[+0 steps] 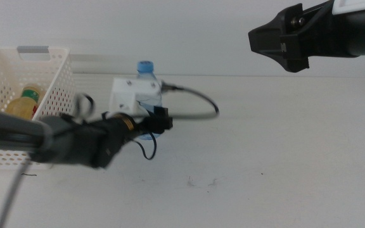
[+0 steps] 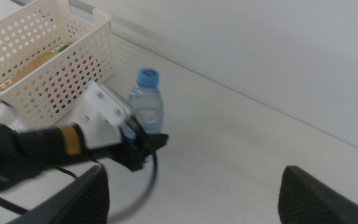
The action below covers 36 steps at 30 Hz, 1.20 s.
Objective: Use arms to grab the bottles and put them into the dustbin to the left of the table.
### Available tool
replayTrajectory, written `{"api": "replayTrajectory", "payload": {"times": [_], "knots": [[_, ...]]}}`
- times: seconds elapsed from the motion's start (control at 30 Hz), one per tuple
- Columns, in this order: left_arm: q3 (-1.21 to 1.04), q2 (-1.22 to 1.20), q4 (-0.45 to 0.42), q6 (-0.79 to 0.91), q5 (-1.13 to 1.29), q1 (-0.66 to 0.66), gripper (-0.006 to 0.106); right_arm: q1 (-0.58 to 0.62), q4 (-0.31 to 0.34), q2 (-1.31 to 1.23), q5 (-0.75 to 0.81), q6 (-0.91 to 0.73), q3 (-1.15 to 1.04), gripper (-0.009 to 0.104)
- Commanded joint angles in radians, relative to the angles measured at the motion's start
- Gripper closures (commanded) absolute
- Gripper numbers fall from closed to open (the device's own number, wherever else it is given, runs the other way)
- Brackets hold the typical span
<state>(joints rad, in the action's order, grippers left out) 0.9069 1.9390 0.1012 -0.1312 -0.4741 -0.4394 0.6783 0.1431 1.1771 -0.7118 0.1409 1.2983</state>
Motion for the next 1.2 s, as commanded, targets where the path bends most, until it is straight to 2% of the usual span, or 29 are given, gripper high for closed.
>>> {"api": "replayTrajectory", "payload": {"times": [0.0,0.23,0.33,0.47,0.57,0.73,0.9,1.03,1.13,1.17], "knots": [[-0.005,-0.154,-0.004,-0.072,0.221,0.001,0.102,0.003,0.008,-0.004,0.008,-0.002,0.004,0.005],[0.071,-0.442,-0.003,-0.083,0.834,0.044,0.102,0.003,0.008,-0.004,0.008,-0.002,0.004,0.005],[0.257,-0.447,-0.002,-0.046,1.155,0.148,0.102,0.003,0.008,-0.004,0.008,-0.002,0.004,0.005],[0.526,-0.369,-0.073,0.076,1.471,0.306,0.102,0.003,0.008,-0.004,0.008,-0.002,0.004,0.006],[0.699,-0.294,-0.077,0.109,1.576,0.423,0.102,0.003,0.008,-0.004,0.008,-0.002,0.004,0.006],[0.849,-0.157,0.038,0.225,1.618,0.550,0.102,0.003,0.008,-0.004,0.008,-0.002,0.004,0.006],[0.866,-0.023,-0.010,0.264,1.616,0.587,0.100,0.003,0.008,-0.004,0.008,-0.002,0.004,0.006],[0.866,0.052,-0.066,0.264,1.616,0.589,0.088,0.003,0.008,-0.004,0.008,-0.002,0.004,0.006],[0.866,0.093,-0.080,0.265,1.616,0.589,0.066,0.003,0.008,-0.004,0.008,-0.002,0.004,0.006],[0.866,0.100,-0.080,0.265,1.616,0.589,0.055,0.003,0.008,-0.004,0.008,-0.002,0.004,0.006]]}}
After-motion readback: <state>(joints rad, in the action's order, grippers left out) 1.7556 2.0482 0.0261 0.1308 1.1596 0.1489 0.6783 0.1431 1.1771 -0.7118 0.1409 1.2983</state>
